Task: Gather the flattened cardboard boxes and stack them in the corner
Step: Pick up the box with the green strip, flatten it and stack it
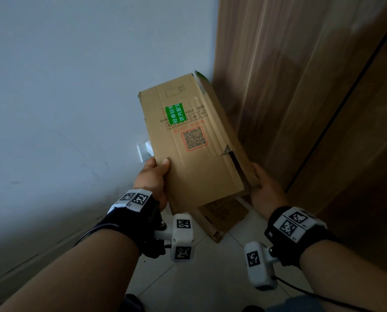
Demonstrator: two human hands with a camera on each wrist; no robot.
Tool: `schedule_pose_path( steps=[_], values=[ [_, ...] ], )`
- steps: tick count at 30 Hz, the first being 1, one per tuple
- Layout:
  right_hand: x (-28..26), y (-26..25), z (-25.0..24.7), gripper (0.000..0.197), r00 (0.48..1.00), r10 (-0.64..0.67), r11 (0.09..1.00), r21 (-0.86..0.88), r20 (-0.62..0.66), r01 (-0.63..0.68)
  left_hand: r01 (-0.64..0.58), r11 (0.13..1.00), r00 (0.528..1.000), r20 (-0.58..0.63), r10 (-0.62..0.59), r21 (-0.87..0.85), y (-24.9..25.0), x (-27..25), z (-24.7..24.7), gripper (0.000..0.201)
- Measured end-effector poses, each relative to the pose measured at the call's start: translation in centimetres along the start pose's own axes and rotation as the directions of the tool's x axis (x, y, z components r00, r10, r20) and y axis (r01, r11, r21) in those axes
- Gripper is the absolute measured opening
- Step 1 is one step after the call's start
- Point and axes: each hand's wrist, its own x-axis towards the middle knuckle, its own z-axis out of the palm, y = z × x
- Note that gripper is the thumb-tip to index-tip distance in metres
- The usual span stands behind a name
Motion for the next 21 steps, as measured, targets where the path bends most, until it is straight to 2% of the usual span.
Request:
schedule_pose_path(
  steps=[2, 4, 7, 10, 16, 21],
  values=[
    [-0.3, -0.6, -0.5, 0.052, 0.996, 0.015, 0.997, 0.075, -0.088, -0.008, 0.008, 1.000, 0.999, 0.031, -0.009, 0.030, -0.3, -0.4, 0.4, 0.030],
    [-0.2, -1.0, -0.8, 0.049, 0.984, 0.080, 0.959, 0.280, -0.156, -0.033, 0.026, 0.997, 0.998, 0.047, -0.029, 0.067, -0.6, -0.7, 0.6, 0.032],
    [-0.2, -1.7, -1.2, 0.043, 0.959, 0.265, 0.811, 0.561, -0.097, -0.168, 0.046, 0.992, 0.998, 0.037, -0.050, 0.118, -1.2, -0.9, 0.6, 0.035],
    [-0.3, -1.9, -1.3, 0.026, 0.952, 0.300, 0.779, 0.591, -0.055, -0.211, 0.080, 0.982, 0.994, 0.053, -0.091, 0.169, -1.5, -1.2, 0.6, 0.040],
    [-0.6, -1.7, -1.9, 0.033, 0.935, 0.354, 0.681, 0.692, -0.024, -0.240, 0.184, 0.941, 0.967, 0.120, -0.225, 0.282, -2.2, -1.6, 0.9, 0.058],
    [-1.0, -2.4, -1.9, 0.032, 0.924, 0.366, 0.505, 0.810, 0.112, -0.298, 0.242, 0.888, 0.945, 0.114, -0.307, 0.392, -3.3, -1.6, 1.5, 0.077]
  ],
)
